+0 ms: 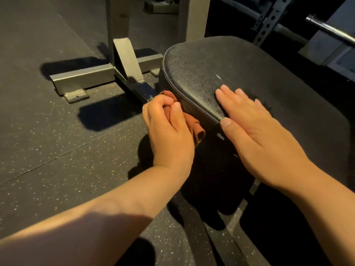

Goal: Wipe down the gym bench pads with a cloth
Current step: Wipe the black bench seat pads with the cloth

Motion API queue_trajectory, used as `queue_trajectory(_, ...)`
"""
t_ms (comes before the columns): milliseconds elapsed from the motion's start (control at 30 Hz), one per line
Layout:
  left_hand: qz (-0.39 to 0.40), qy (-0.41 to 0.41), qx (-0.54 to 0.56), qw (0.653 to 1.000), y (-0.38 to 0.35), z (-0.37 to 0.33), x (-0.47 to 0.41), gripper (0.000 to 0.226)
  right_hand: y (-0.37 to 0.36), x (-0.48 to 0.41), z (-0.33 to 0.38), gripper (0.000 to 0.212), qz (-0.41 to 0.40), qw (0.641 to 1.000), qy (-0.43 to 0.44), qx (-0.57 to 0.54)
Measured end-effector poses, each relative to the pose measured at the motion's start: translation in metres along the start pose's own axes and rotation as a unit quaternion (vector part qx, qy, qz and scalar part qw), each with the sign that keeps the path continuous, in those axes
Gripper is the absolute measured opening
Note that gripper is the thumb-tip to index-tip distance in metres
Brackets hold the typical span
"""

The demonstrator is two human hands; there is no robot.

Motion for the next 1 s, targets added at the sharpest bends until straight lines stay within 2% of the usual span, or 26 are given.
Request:
queue_trajectory(100, 0.102, -0.097, 0.003, 0.99, 0.004, 0.004, 0.015, 0.012, 0.001, -0.001, 0.0, 0.057, -0.009, 1.0, -0.003, 0.001)
queue_trajectory(200, 0.155, -0.16, -0.048, 0.974, 0.015, 0.012, 0.009, 0.011, 0.0, -0.001, -0.001, 0.057, -0.009, 1.0, 0.0, -0.001)
queue_trajectory(400, 0.05, -0.16, -0.053, 0.984, 0.01, 0.0, 0.004, 0.013, 0.001, 0.0, -0.001, 0.056, -0.018, 0.998, -0.012, -0.053)
queue_trajectory(467, 0.085, -0.172, -0.073, 0.979, 0.004, 0.005, 0.015, 0.01, 0.002, -0.001, -0.004, 0.059, -0.019, 0.993, -0.026, -0.114)
queue_trajectory(567, 0.196, -0.233, -0.091, 0.948, -0.003, 0.006, 0.042, 0.016, 0.002, -0.003, -0.01, 0.064, -0.019, 0.983, -0.038, -0.179)
queue_trajectory(633, 0.229, -0.252, -0.084, 0.936, -0.002, 0.006, 0.045, 0.014, 0.002, -0.002, -0.013, 0.064, -0.013, 0.978, -0.037, -0.206)
queue_trajectory(700, 0.201, -0.238, -0.07, 0.948, 0.001, 0.005, 0.036, 0.009, 0.002, 0.001, -0.014, 0.063, -0.012, 0.974, -0.036, -0.222)
queue_trajectory(800, 0.093, -0.177, -0.021, 0.98, 0.002, -0.002, 0.027, 0.009, 0.002, 0.0, -0.012, 0.062, -0.02, 0.971, -0.047, -0.235)
queue_trajectory(900, 0.135, -0.181, -0.038, 0.974, -0.012, -0.007, 0.054, 0.005, 0.0, -0.002, -0.012, 0.062, -0.026, 0.967, -0.06, -0.247)
queue_trajectory(1000, 0.193, -0.216, -0.063, 0.955, -0.012, -0.001, 0.069, 0.015, 0.0, 0.0, -0.012, 0.062, -0.021, 0.97, -0.05, -0.238)
Point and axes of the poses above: each hand's wrist, its own x-axis away from the middle knuckle, its own y-axis out of the back of the hand, z = x × y, the point moved 3 cm from there along -x, towards the middle knuckle, and after that the axes turned 11 degrees about x, right-handed, at the moved point
